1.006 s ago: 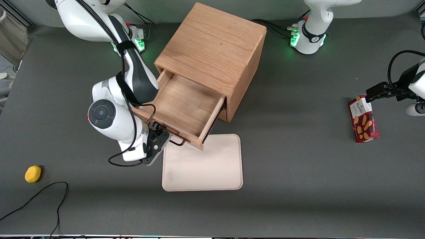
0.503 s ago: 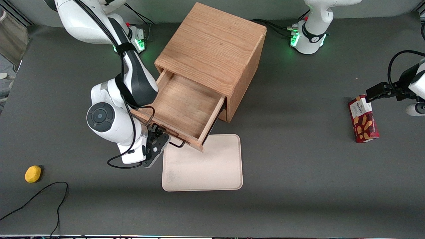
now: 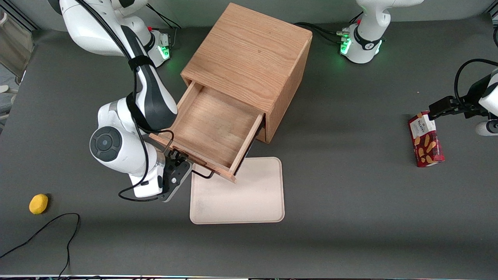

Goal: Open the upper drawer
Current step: 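Keep pulling the drawer further out toward the white tray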

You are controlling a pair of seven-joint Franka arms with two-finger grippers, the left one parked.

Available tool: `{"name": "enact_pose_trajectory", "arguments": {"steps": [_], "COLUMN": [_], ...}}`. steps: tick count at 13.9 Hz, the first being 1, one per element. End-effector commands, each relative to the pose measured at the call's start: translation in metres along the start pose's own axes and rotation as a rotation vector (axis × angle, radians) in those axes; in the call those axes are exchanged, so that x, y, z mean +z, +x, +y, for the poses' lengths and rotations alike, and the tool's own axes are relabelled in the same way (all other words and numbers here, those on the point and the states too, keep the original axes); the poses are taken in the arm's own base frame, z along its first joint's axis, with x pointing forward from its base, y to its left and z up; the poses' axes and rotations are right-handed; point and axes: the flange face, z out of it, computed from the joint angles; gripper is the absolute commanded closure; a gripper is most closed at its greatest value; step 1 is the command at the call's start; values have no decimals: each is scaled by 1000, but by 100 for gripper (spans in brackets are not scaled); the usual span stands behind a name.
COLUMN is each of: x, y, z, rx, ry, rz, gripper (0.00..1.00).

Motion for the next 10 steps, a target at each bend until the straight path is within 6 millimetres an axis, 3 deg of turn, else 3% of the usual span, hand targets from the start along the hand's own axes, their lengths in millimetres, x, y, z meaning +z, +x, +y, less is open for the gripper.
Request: {"name": "enact_pose_trajectory", "arguments": {"steps": [1,5,10], "x": [1,1,-1], "y": [8,-1,-2], "z": [7,25,30], "rx": [-16,-17,-7], "ry": [19,14,19], "rz": [26,30,41], "gripper": [0,0,0]}}
